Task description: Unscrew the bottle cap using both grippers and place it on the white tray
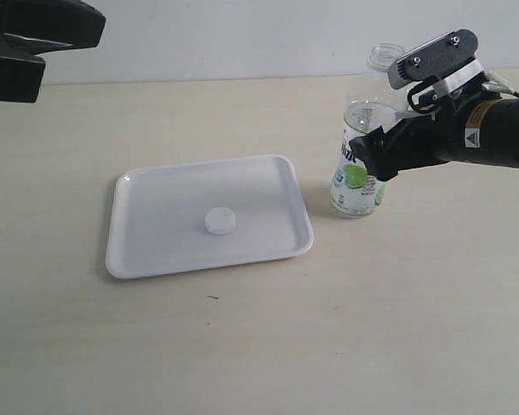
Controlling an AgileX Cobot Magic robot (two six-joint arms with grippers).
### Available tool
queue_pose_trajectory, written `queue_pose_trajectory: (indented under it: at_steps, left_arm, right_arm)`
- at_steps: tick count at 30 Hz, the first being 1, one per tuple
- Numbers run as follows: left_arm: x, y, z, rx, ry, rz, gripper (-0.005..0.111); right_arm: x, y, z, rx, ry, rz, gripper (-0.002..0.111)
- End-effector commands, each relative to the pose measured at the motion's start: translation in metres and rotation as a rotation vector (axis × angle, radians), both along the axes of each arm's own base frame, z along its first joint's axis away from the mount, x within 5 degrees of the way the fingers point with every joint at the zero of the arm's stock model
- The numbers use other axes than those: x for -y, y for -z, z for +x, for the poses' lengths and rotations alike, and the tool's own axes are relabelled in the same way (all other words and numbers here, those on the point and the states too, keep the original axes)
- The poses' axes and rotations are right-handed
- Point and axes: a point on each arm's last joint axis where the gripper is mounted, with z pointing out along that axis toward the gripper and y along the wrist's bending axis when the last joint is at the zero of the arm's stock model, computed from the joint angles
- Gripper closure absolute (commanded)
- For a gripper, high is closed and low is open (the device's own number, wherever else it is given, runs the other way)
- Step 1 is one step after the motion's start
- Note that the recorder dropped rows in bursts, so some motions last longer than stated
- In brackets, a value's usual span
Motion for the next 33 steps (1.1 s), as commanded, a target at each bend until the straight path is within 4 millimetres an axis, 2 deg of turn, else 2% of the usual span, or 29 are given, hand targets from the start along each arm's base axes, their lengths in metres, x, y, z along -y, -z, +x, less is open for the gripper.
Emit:
queue_pose_trajectory:
  at_steps: [1,12,20,27,33]
  left_arm:
    - [-0.001,0.000,-0.001,0.005,-0.010,-0.013,0.107]
    - [-0.001,0.000,-0.001,0.003,-0.010,-0.016,0.107]
    - [-0.001,0.015,-0.001,-0.029,-0.017,-0.005,0.107]
    - [-0.003,0.040,-0.005,-0.052,-0.049,-0.061,0.107]
    - [-0.020,0.056,-0.029,0.011,-0.090,-0.152,0.107]
  right_arm:
    - [0.003,-0.006,-0.006,-0.012,0.033,0.007,0.018]
    - [0.003,-0.005,-0.037,-0.001,0.012,0.026,0.018]
    - [0.007,-0.025,-0.072,0.048,0.067,0.103,0.018]
    - [0.015,-0.056,-0.125,0.180,0.130,0.171,0.018]
    - [0.021,-0.076,-0.167,0.330,0.164,0.227,0.018]
